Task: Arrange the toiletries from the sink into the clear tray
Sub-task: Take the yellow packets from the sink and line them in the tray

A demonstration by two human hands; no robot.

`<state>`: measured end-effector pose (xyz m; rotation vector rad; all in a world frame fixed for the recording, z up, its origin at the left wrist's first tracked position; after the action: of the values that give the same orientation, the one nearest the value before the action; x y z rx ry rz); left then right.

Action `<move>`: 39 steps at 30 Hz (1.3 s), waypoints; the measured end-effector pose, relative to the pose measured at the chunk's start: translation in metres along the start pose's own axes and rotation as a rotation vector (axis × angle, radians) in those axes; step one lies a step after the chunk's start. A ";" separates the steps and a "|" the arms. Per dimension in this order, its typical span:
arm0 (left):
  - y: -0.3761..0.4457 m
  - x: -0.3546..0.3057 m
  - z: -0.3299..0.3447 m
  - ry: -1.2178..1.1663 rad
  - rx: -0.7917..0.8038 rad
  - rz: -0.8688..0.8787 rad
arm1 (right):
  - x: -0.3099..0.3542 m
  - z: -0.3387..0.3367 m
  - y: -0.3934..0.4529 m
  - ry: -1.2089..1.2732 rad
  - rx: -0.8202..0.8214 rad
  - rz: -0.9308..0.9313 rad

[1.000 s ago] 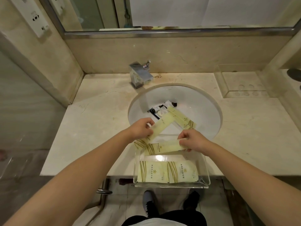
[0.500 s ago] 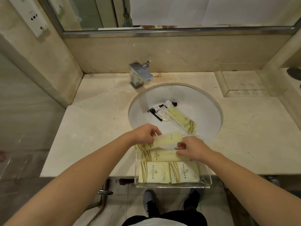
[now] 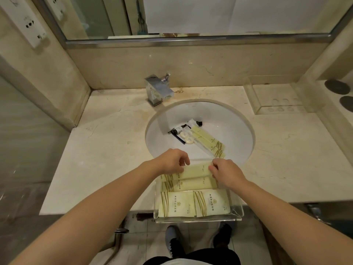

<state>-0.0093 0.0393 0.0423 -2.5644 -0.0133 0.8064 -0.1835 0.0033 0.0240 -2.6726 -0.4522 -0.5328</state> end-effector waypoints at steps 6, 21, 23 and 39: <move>-0.007 0.004 -0.010 0.343 -0.149 0.066 | 0.004 0.005 0.002 -0.183 -0.030 -0.018; -0.011 0.046 -0.013 0.425 -0.116 -0.118 | 0.000 0.015 0.006 -0.179 0.160 0.001; -0.013 0.047 -0.008 0.412 -0.050 -0.114 | 0.000 0.011 0.006 -0.168 0.089 -0.010; -0.018 0.057 -0.004 0.408 -0.034 -0.168 | 0.002 0.015 0.006 -0.232 0.058 -0.033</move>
<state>0.0429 0.0618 0.0221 -2.6683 -0.1144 0.2154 -0.1750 0.0051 0.0102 -2.6853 -0.5682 -0.2143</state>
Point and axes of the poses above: each hand's wrist, its own y-axis towards the middle knuckle, its own z-axis out of the palm, x = y × z, the point moved 7 cm from there along y, towards the middle knuckle, and after that the axes turned 5 degrees about -x, right-handed, at the moved point
